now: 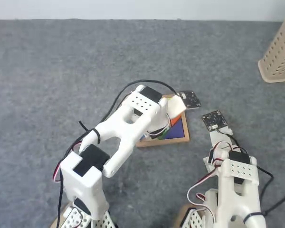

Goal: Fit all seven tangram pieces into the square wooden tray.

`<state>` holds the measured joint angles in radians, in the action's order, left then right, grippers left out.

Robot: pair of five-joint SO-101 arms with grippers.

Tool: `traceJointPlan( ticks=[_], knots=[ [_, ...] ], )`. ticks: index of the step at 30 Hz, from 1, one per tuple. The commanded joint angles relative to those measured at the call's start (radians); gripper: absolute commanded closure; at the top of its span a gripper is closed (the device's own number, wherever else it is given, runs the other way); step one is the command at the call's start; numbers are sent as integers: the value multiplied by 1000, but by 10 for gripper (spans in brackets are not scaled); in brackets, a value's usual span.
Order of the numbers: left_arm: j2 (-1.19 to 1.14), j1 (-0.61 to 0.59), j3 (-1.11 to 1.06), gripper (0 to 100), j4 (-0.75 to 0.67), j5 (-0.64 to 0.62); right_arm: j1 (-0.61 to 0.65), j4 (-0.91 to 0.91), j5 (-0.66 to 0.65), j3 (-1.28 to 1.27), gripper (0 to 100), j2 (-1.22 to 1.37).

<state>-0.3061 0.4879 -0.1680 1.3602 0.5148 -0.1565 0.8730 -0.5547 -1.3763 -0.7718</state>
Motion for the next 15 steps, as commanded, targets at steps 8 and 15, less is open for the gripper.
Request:
traceJointPlan(
  ticks=[8,15],
  knots=[
    [12,9,5,988,-6,167,-8,-15,-18,2,991,-25],
    [12,8,5,987,-6,199,-8,-15,-18,2,991,-25]
  ],
)
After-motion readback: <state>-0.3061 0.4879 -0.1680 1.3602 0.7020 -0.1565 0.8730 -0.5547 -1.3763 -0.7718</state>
